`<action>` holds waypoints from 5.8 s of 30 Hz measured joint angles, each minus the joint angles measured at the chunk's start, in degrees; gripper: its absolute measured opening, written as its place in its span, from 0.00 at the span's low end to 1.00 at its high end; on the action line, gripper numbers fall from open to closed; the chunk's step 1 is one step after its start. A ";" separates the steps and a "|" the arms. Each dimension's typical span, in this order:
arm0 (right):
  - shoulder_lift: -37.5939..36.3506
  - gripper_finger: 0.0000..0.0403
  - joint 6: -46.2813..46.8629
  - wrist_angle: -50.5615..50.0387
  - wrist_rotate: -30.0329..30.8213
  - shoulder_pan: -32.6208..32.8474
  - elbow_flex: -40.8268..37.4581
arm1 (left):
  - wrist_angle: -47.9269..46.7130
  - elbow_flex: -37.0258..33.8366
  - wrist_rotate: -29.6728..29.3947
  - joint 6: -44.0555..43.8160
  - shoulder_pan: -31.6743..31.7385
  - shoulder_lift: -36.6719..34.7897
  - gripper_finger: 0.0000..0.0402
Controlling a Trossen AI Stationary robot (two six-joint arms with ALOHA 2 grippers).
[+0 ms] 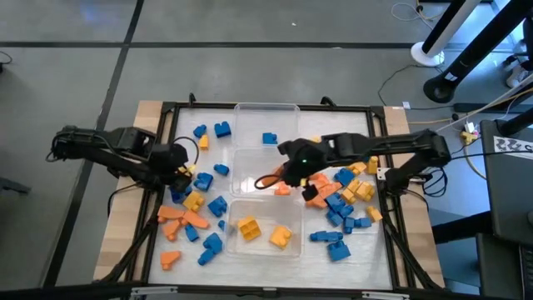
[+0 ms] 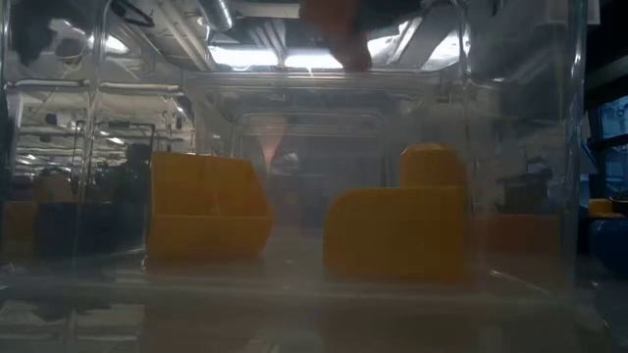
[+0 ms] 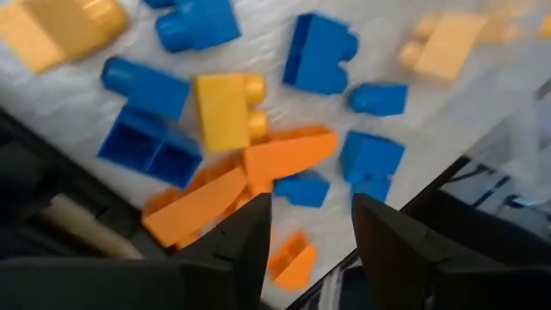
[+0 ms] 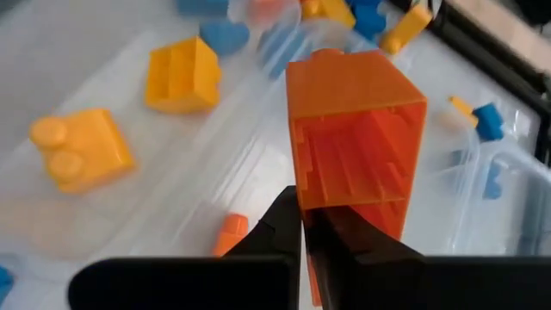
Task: Sort blocks
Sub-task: Put the orange game piece into the middle transparent bin, then put the blue game piece into the top transparent bin
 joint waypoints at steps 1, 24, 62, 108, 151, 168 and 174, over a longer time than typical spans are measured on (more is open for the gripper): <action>0.74 0.05 0.00 0.09 0.42 -0.01 0.00 | -0.60 0.00 0.10 0.03 -0.43 0.00 0.38; 4.56 0.34 -0.16 0.13 3.60 0.00 0.00 | -6.50 -0.02 -2.30 9.55 -12.63 14.05 0.38; 4.02 0.39 -0.30 -19.63 4.03 0.00 20.55 | 4.10 -13.39 -5.68 9.60 -14.05 25.97 0.38; -10.46 0.39 22.91 -46.99 25.41 -0.02 6.84 | 40.82 -3.45 -29.67 0.69 -12.20 -0.77 0.02; -10.03 0.39 21.78 -5.88 22.88 -0.02 -27.02 | 76.80 -3.50 -2.97 26.44 31.79 28.02 0.05; -9.48 0.39 22.79 -5.81 21.07 -2.16 -26.99 | 76.99 -3.50 -3.43 30.15 31.79 28.01 0.38; -9.48 0.39 23.86 -5.00 16.84 -5.72 -26.99 | 76.71 -3.50 -3.43 30.22 31.77 28.00 0.41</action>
